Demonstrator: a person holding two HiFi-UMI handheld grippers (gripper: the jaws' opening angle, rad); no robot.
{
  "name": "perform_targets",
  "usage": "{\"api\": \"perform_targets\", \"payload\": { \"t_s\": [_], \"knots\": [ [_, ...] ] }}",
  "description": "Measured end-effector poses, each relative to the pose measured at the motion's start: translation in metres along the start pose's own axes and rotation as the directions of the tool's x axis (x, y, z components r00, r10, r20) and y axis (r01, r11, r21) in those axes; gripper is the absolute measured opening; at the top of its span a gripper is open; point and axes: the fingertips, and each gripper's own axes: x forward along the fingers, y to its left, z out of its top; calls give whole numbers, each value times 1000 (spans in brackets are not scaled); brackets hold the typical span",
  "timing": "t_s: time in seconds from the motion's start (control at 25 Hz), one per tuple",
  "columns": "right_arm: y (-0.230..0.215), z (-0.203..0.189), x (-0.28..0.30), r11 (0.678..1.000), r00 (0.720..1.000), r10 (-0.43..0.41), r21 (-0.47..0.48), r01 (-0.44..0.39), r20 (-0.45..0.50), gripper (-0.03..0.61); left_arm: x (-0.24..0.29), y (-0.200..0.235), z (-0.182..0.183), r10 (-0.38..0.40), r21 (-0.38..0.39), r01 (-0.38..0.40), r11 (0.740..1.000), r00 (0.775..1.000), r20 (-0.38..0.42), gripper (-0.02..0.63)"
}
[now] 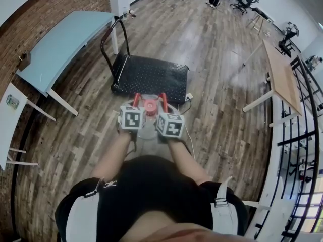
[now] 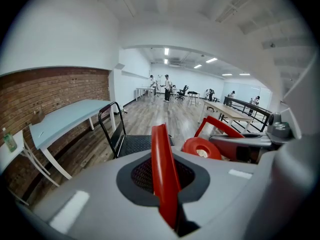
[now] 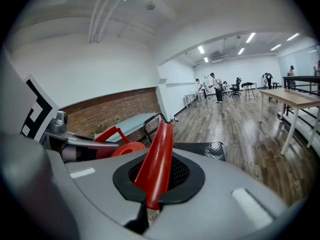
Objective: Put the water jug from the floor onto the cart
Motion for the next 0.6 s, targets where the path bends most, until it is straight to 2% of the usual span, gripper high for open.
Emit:
{"api": "perform_targets", "payload": {
  "t_s": [0.36, 0.6],
  "knots": [
    [24, 3, 10, 1000, 999, -13, 24, 12, 34, 15, -3, 25, 4, -36, 10, 36, 999, 999, 7, 15],
    [42, 0, 18, 998, 997, -55, 43, 52, 49, 14, -5, 47, 3, -68, 29, 68, 997, 998, 8, 17]
  ]
}}
